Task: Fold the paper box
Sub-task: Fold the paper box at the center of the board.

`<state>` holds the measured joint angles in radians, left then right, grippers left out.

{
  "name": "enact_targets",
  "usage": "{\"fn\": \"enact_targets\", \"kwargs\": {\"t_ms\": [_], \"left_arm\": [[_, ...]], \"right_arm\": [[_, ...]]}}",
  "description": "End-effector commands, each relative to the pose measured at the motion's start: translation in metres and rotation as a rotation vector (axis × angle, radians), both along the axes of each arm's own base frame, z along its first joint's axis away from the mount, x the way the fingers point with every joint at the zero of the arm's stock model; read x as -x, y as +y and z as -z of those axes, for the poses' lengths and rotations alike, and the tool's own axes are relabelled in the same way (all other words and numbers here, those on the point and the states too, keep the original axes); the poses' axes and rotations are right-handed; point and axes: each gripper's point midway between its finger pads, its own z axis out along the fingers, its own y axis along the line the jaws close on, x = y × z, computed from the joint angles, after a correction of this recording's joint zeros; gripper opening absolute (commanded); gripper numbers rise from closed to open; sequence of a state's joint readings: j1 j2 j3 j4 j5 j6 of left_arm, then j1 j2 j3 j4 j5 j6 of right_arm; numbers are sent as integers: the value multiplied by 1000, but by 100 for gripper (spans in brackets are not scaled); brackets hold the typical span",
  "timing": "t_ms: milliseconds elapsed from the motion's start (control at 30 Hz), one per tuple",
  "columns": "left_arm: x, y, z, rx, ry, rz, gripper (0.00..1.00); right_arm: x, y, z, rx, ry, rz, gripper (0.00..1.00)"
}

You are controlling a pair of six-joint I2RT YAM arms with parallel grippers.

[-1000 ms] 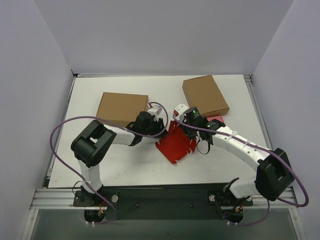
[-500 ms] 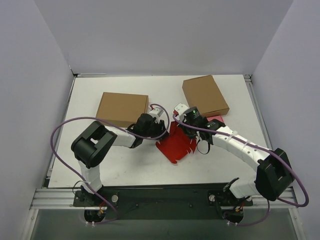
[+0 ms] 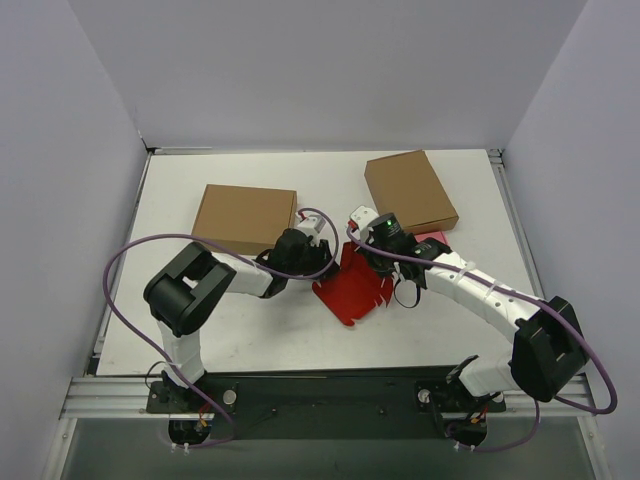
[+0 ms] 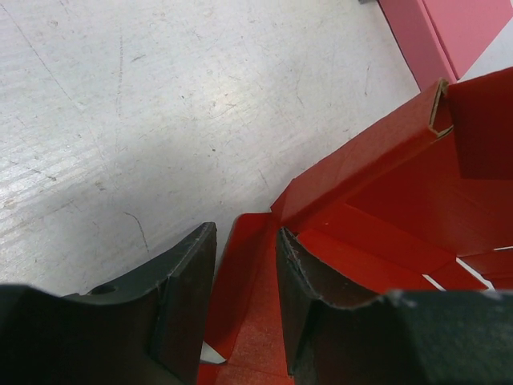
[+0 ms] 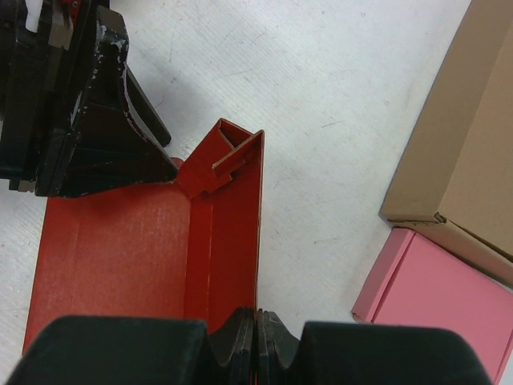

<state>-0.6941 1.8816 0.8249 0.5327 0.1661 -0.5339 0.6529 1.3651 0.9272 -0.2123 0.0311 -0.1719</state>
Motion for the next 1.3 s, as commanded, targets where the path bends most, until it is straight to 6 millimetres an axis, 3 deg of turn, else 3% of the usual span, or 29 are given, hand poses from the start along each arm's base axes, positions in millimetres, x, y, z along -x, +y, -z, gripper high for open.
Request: {"fn": "enact_targets", "kwargs": {"t_ms": [0,267,700,967,1100,1133,1167,1233,1267], "left_arm": [[22,11,37,-78,119,-21,47],[30,17,50,-105,169,-29,47],[44,-22,39,-72,122,120,47],[33,-37,29,-33,73,138,48],[24,-18,21,-48,35,96,54],[26,-4,27,-59,44,79,55],[21,-3,13,-29,0,76,59],[26,9,14,-36,-26,102,61],[26,9,3,-18,-64,117,62]], "right_arm": [[-7,6,-9,-52,-28,18,0],[-9,4,-11,-57,-28,30,0],[-8,8,-11,-76,-20,34,0],[0,12,-5,-61,-11,11,0],[3,7,-6,5,-57,-5,0],[4,8,-6,18,-64,-15,0],[5,7,-5,39,-71,-26,0],[5,5,-4,77,-84,-38,0],[6,5,-2,101,-83,-50,0]]}}
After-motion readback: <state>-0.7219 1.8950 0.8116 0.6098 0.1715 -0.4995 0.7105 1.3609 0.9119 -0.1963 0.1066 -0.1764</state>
